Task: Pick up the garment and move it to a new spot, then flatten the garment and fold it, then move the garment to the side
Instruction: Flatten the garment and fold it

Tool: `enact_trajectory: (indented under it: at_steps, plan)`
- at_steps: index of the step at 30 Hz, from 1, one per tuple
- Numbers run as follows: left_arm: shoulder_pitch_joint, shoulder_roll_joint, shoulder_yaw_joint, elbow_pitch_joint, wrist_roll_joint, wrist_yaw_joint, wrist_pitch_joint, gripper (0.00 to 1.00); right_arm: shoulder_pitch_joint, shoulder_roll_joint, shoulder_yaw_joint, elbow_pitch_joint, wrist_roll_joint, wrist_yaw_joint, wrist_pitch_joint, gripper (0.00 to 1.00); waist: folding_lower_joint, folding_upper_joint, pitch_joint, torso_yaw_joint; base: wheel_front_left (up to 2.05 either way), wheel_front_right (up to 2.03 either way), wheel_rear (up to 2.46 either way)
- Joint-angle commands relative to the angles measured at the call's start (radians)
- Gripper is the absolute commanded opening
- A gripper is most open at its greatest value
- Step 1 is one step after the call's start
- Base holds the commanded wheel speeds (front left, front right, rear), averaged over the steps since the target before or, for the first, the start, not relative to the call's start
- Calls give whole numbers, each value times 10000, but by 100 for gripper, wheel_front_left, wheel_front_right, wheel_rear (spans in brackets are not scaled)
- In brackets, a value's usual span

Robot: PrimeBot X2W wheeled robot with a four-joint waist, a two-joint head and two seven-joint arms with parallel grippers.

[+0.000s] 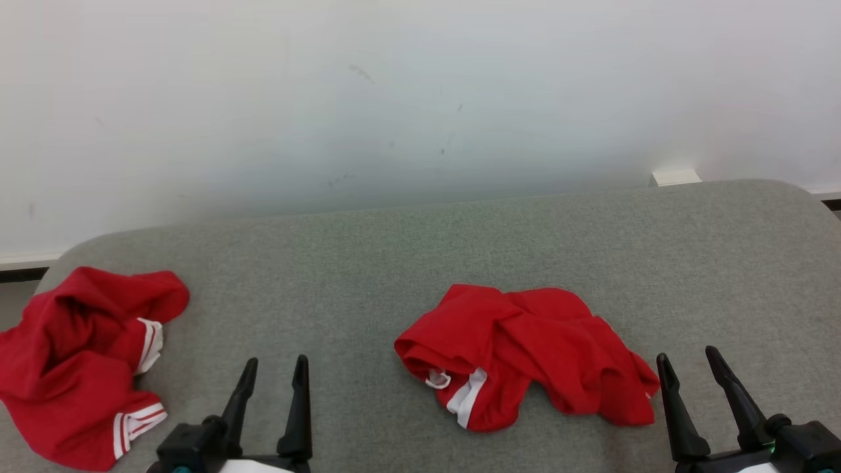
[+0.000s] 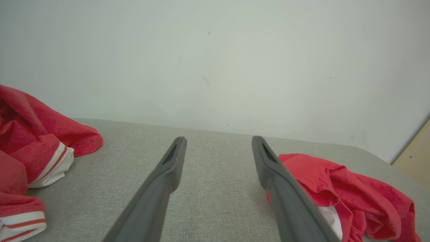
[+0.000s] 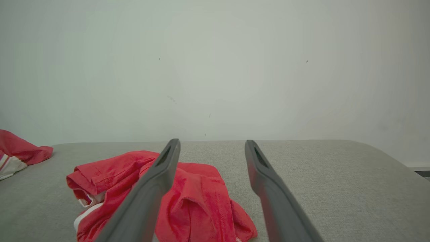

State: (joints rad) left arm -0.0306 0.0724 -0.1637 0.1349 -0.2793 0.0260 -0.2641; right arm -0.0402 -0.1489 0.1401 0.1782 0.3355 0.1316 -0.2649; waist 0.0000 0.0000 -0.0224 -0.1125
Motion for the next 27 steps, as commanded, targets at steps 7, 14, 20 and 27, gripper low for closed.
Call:
enact_trajectory:
  at_steps: [7,14,20,27]
  plan:
    - [-28,-164,232,173,383,-332,-3,100,-166,-42,197,150,-65,-18,10,100,0,0,48,14,0,0,0]
    - [8,-199,369,240,500,-482,-4,100,-373,-109,463,324,-128,-20,12,100,0,0,-51,192,0,0,0]
    - [-109,-204,179,287,330,-549,-4,100,-619,-329,873,492,-291,-18,12,100,0,0,-78,660,0,0,0]
    - [-93,-205,-36,472,-108,-314,-4,100,-1463,-851,2364,1393,-272,-20,737,100,0,0,-59,1878,0,0,0]
